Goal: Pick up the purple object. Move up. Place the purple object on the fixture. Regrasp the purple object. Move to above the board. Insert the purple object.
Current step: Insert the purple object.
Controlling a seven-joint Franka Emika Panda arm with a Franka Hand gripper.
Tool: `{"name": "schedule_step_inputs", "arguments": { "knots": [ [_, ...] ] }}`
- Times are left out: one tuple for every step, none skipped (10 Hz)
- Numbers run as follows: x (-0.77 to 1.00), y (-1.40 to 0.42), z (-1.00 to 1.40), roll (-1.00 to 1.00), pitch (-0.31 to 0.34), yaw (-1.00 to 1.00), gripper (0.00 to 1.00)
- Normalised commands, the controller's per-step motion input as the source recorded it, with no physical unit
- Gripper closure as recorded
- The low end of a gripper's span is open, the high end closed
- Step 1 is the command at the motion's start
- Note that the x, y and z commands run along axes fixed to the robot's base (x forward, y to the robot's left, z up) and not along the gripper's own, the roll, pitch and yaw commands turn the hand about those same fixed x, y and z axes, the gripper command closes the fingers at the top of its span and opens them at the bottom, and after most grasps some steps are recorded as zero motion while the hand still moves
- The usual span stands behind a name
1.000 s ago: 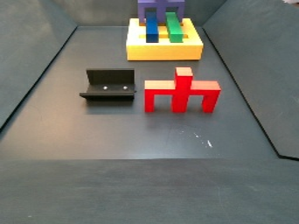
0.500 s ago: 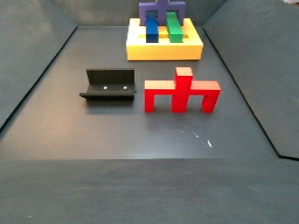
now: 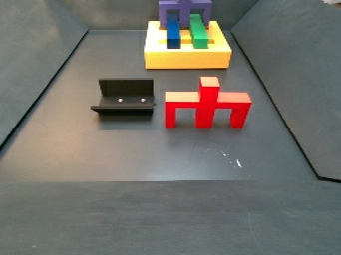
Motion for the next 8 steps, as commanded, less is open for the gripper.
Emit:
{"name": "schedule_step_inputs", "arguments": {
  "knots": [
    [0.0, 0.0, -0.04, 0.22, -0.001, 0.02, 1.0],
    [0.0, 0.0, -0.06, 0.22, 0.0, 0.0, 1.0],
    [0.0, 0.0, -0.06, 0.21, 0.0, 0.0, 1.0],
    [0.0, 0.0, -0.07, 0.19, 0.0, 0.0, 1.0],
    [0.0, -0.03, -0.13, 0.18, 0.0, 0.0, 1.0],
    [0.0, -0.09, -0.19, 0.17, 0.0, 0.0, 1.0],
    [0.0, -0.2, -0.14, 0.09, 0.0, -0.01, 1.0],
    [0.01, -0.22, 0.0, 0.0, 0.0, 0.0, 1.0]
  ]
}}
